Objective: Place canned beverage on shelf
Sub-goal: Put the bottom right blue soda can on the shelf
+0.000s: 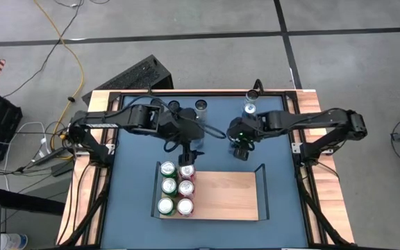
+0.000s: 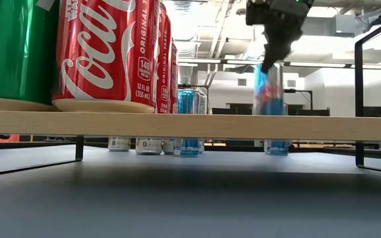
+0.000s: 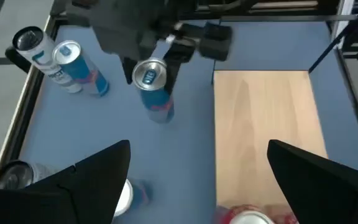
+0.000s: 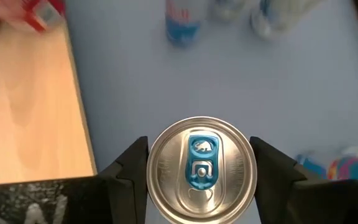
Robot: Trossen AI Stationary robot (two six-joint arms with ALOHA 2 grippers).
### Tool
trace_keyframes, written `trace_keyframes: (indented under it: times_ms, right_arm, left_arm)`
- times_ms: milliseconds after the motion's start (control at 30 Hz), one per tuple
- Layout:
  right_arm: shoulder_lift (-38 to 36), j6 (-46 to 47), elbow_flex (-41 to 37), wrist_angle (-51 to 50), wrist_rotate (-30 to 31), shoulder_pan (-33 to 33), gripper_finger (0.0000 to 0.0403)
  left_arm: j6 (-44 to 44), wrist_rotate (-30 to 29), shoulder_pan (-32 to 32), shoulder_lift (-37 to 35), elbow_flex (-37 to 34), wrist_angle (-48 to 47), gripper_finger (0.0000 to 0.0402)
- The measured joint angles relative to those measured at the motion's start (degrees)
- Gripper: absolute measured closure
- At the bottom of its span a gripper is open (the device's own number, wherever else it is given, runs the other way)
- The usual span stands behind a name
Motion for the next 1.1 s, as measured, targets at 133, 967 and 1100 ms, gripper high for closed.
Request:
trace_keyframes:
  times_ms: [133,967,1100]
  right_arm:
    - [0.0,-0.9,3.8,-1.1,1.8,1.7,0.02]
    - [-0.1,-0.4,13.7,-1.9,5.0,10.4,0.0199]
    - [-0.1,-0.4,13.7,-1.2,5.0,10.4,0.0199]
  left_arm:
    - [1.9,0.1,1.3,0.9,-1.3,1.8,0.0036]
    - [0.9,7.1,3.0,1.8,-19.4,31.2,0.0036]
    - [-0.3,7.3,3.1,1.9,-21.8,33.1,0.0036]
